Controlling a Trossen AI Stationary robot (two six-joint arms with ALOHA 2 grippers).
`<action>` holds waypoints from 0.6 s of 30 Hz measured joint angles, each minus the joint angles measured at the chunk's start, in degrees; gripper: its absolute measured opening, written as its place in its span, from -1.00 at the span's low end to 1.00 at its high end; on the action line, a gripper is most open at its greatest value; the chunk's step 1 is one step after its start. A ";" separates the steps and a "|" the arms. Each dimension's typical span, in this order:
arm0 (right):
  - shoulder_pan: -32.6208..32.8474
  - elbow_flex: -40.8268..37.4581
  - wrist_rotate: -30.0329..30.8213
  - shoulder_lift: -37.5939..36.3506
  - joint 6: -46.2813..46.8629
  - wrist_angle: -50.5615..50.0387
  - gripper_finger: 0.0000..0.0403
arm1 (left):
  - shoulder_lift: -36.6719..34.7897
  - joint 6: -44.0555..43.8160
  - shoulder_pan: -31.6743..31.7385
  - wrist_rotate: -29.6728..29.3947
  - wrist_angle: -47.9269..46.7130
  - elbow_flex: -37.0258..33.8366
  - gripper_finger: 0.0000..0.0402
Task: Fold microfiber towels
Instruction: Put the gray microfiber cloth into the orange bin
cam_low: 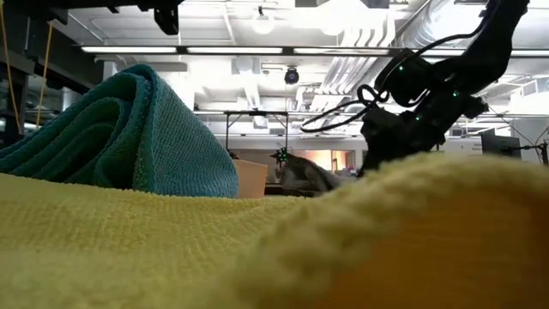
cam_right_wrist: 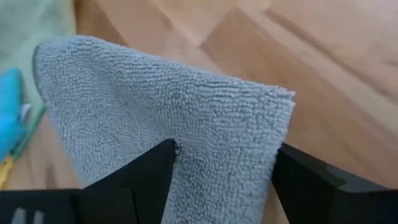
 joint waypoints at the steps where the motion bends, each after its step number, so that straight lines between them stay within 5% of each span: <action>1: 0.52 0.01 0.11 0.30 0.50 0.43 0.21 | 0.00 0.02 0.00 -0.10 0.01 0.00 -1.00; 9: 4.28 0.05 7.74 2.84 4.95 1.95 0.08 | -3.57 0.02 -0.67 -12.50 -1.07 0.02 -1.00; 15: 5.43 -0.12 13.88 3.29 2.34 1.77 -0.81 | -6.55 2.46 -2.83 -25.48 -6.91 0.02 -1.00; 18: 5.53 0.25 16.09 3.29 2.52 1.50 -0.90 | -7.23 5.13 -3.34 -33.27 -8.17 -0.87 -1.00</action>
